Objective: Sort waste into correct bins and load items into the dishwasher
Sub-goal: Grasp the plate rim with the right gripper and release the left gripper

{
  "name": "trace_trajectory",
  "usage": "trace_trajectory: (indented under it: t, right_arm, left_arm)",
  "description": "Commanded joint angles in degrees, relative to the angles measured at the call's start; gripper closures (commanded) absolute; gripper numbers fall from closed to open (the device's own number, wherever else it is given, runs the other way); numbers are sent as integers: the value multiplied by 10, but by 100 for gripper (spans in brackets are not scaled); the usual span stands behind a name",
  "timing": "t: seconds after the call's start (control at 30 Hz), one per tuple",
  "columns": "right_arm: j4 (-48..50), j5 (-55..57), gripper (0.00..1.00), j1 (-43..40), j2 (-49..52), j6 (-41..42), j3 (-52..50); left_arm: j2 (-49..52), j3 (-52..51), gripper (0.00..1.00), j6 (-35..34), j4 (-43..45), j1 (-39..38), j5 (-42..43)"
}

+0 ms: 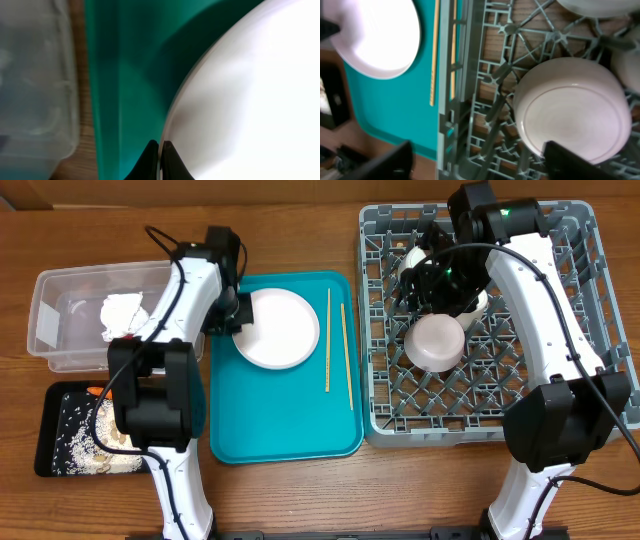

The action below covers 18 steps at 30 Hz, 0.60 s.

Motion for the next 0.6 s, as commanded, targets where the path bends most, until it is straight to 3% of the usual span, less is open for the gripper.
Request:
trace_trajectory:
  t: [0.0, 0.23, 0.57]
  right_arm:
    - [5, -28, 0, -3, -16, -2, -2]
    - [7, -45, 0, -3, -16, -2, -2]
    - [9, -51, 1, -3, -16, 0, -2]
  left_arm:
    - [-40, 41, 96, 0, -15, 3, -12]
    - [-107, 49, 96, 0, -43, 0, 1]
    - [-196, 49, 96, 3, -76, -2, 118]
